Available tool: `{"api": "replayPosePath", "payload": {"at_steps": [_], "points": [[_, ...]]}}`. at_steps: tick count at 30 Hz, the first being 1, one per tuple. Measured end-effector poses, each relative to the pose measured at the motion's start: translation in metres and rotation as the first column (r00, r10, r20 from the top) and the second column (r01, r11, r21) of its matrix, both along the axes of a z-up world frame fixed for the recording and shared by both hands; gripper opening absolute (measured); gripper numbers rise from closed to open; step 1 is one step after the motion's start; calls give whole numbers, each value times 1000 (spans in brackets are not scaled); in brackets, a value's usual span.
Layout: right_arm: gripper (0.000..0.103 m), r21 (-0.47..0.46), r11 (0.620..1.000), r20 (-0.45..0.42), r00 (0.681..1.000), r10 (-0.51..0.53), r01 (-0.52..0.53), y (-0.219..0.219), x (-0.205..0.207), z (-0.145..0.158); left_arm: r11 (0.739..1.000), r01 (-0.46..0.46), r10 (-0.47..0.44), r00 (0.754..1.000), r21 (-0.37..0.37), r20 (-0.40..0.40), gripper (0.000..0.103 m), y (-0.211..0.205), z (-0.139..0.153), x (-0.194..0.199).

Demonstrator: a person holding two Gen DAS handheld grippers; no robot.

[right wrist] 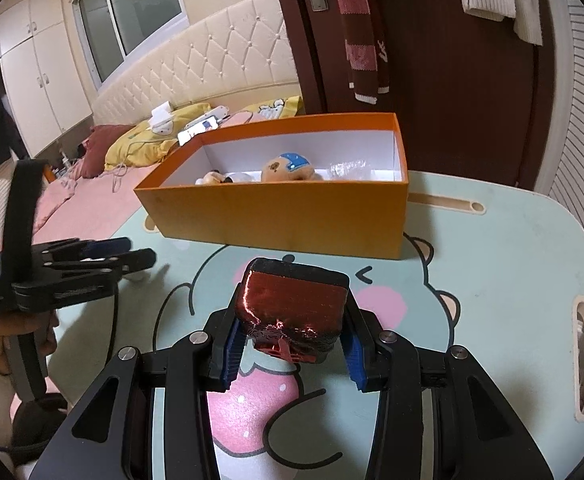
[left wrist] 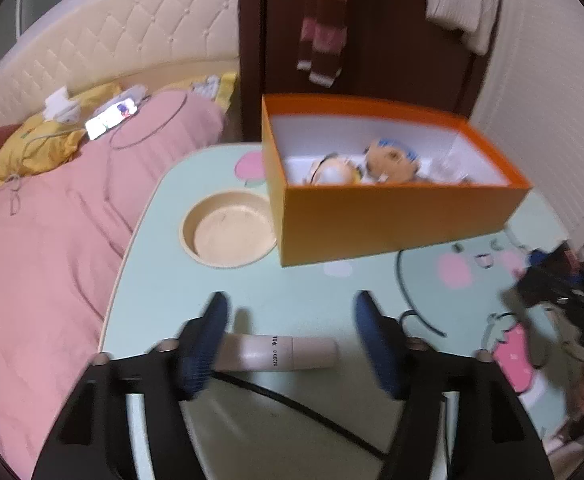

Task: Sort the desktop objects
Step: 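Lift the red box with the right tool while the left tool grasps the white tube, then carry the red box into the box and release while the left tool drops the tube there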

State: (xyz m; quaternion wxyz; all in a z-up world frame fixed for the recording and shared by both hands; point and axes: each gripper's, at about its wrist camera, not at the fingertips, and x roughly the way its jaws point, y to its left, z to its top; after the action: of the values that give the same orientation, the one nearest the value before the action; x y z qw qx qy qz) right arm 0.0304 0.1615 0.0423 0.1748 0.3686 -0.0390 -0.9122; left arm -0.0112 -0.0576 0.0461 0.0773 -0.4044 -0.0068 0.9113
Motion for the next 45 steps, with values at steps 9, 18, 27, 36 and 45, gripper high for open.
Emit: {"api": "replayPosePath", "payload": {"at_steps": [9, 18, 27, 36, 45], "points": [[43, -4, 1000, 10, 1000, 1, -1, 0, -1, -2, 995, 25, -21, 999, -98, 44, 77, -8, -21, 4], [43, -7, 1000, 20, 1000, -3, 4, 1, -3, -4, 995, 45, -45, 999, -86, 7, 17, 6, -19, 9], [43, 3, 1000, -5, 1000, -4, 4, -1, 0, 0, 999, 40, -40, 997, 0, -59, 17, 4, 11, 21], [43, -6, 1000, -44, 999, 13, -13, -3, -2, 18, 989, 119, -100, 976, 90, -193, 17, 16, 66, 7], [43, 7, 1000, -169, 986, 17, -16, -10, -45, 71, 990, 114, -97, 977, 80, -192, 17, 37, 70, -60]]}}
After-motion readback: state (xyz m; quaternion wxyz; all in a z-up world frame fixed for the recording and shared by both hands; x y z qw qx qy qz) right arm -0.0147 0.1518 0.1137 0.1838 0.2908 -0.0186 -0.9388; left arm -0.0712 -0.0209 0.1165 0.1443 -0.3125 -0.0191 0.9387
